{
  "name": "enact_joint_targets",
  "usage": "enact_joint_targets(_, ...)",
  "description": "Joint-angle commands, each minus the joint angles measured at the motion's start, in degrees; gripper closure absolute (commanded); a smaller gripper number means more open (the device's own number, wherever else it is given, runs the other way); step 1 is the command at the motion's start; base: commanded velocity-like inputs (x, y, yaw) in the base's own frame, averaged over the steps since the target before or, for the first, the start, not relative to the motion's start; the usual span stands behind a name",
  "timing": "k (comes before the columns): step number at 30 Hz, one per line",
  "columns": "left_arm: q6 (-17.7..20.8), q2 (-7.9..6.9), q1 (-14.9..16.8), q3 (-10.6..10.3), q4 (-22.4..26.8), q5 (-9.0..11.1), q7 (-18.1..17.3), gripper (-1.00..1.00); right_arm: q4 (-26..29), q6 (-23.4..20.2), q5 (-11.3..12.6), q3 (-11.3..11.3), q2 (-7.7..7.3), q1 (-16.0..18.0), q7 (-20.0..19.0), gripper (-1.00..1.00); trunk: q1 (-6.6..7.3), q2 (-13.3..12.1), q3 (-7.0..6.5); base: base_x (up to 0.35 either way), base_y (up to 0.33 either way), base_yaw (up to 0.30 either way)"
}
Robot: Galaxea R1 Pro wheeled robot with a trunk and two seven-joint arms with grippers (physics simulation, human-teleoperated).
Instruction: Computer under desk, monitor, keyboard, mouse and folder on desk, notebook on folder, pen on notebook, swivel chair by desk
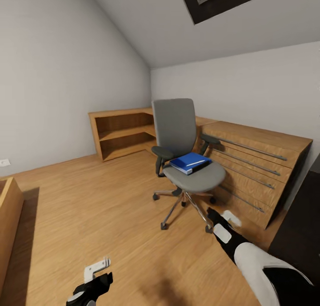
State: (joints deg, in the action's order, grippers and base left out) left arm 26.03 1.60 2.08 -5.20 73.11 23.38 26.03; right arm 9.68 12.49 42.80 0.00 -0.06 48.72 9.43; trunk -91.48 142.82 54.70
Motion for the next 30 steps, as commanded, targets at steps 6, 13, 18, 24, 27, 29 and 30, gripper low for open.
enact_joint_targets(6,-9.8,-0.22,0.0,-0.1,-4.2,0.5,0.6,-1.00,-6.8,15.6,-17.9,0.3,3.71,-7.9,0.3,-1.00,1.34,-2.4,-1.03,0.000,0.000,0.000)
enact_joint_targets(13,-16.2,-0.53,0.0,-0.1,-9.9,0.5,0.6,-1.00,-7.9,26.7,-25.8,0.2,4.37,-14.7,0.4,-1.00,2.88,-5.2,-2.29,0.000,0.000,0.000)
enact_joint_targets(18,-17.2,-0.64,0.0,0.1,-14.3,0.5,0.6,-1.00,-8.1,32.8,-26.9,0.2,4.17,-18.8,0.3,-1.00,3.98,-7.2,-3.19,0.000,0.000,0.000)
enact_joint_targets(24,-18.2,-1.24,0.0,0.7,-19.0,0.5,0.5,-1.00,-8.3,38.4,-27.2,0.2,4.10,-21.1,0.2,-1.00,5.30,-9.6,-4.27,0.000,0.000,0.000)
enact_joint_targets(27,-20.9,-1.30,0.0,0.6,-21.4,0.5,0.5,-1.00,-8.7,39.4,-27.3,0.3,4.30,-21.4,0.2,-1.00,5.95,-10.8,-4.80,0.000,0.000,0.000)
enact_joint_targets(29,-24.6,-1.35,0.0,0.4,-25.9,0.4,0.4,-1.00,-8.8,40.0,-27.2,0.3,4.44,-21.6,0.2,-1.00,6.39,-11.6,-5.16,0.000,0.000,0.000)
enact_joint_targets(30,-24.8,-1.35,0.0,0.4,-26.4,0.4,0.4,-1.00,-8.9,40.0,-27.2,0.3,4.46,-21.6,0.2,-1.00,6.61,-12.0,-5.34,0.000,0.000,0.000)
